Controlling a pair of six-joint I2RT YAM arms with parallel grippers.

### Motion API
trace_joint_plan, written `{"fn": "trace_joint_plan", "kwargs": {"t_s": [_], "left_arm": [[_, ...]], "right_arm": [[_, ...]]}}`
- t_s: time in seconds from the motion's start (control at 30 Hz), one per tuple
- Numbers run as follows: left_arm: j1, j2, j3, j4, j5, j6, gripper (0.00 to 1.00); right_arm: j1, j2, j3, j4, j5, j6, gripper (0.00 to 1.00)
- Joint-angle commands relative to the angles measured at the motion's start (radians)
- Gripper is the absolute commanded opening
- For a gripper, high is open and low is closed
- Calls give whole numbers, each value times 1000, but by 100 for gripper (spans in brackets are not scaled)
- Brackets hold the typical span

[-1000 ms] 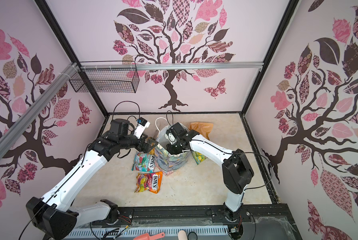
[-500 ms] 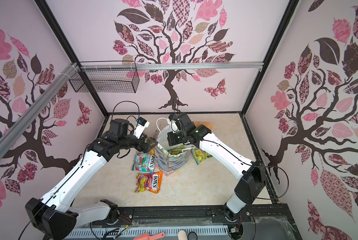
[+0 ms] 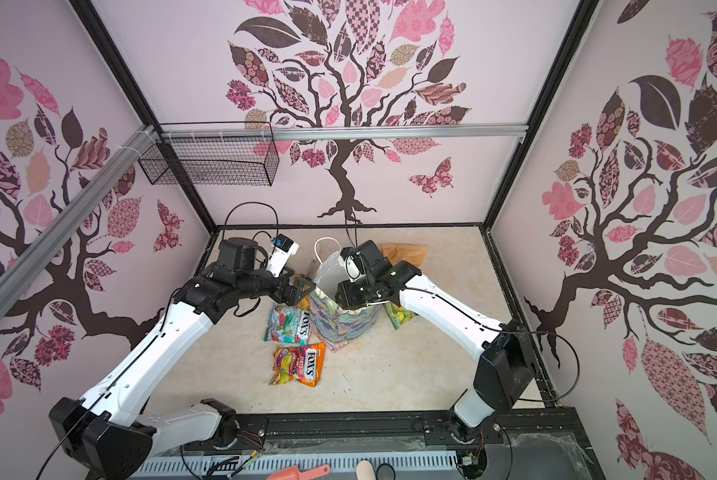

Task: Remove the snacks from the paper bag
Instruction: 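Grasp the green Spring Tea pack inside the bag with the right gripper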

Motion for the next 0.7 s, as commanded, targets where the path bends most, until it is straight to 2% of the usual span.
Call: {"fn": "trace_joint_plan", "kwargs": {"t_s": [0.0,0.17,0.33,0.5,0.67], "left_arm": [[0,2,45,-5,9,-7,91],[0,9,48,-10,6,-10,91],[-1,8,48,-10,2,-8,91],[-3,8,47,-6,6,-10,91],[-6,11,52,-15,5,-10,91]], "right_arm": [[6,-17,-54,30,-35,-52,50],[6,51,-57,12,-71,-148,57],[6,175,42,-40,-41,-135,60],[8,291,131,-116,-66,-139,73],[25,340,114,-139,-70,-146,86]]}}
